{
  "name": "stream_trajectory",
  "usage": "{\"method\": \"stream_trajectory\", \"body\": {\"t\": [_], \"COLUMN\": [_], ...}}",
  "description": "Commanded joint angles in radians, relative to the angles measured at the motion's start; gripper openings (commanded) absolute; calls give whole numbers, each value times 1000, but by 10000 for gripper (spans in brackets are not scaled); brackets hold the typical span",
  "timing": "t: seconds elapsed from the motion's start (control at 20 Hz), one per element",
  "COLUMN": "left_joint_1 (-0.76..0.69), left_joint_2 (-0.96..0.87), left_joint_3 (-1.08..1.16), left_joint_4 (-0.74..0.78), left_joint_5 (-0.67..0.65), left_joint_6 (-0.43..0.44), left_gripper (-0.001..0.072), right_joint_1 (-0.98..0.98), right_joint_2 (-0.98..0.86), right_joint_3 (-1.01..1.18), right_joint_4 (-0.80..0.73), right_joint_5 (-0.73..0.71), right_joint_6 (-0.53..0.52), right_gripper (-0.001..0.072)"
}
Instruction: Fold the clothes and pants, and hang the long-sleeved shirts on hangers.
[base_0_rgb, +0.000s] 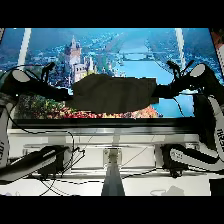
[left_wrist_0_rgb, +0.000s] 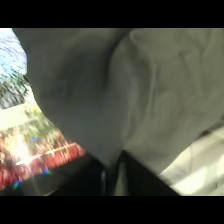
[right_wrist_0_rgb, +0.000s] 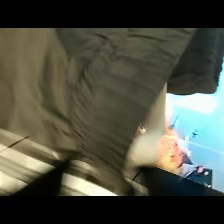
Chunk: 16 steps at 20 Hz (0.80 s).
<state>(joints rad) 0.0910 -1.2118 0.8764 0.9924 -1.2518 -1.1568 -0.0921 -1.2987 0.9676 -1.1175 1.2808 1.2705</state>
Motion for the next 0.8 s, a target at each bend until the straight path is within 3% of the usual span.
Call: {"method": "stream_trajectory", "body": {"t": [0.0, 0.2, 0.45, 0.75], "left_joint_1": [-4, -4, -4, -4], "left_joint_2": [-26, -26, -26, -42], "left_joint_3": [-35, -35, -35, -35], "left_joint_4": [-81, -107, -107, -104], "left_joint_5": [93, 95, 97, 103], "left_joint_6": [-7, -6, -7, -3], "left_gripper": [688, 701, 701, 700], "right_joint_1": [-2, -13, -117, -155], "right_joint_2": [-18, -82, -266, -492], "right_joint_3": [-16, 13, 219, 316], "right_joint_4": [-31, -44, 20, 242], "right_joint_5": [-158, -235, -60, 95], "right_joint_6": [34, 56, 45, -108], "right_gripper": [646, 647, 646, 646]}}
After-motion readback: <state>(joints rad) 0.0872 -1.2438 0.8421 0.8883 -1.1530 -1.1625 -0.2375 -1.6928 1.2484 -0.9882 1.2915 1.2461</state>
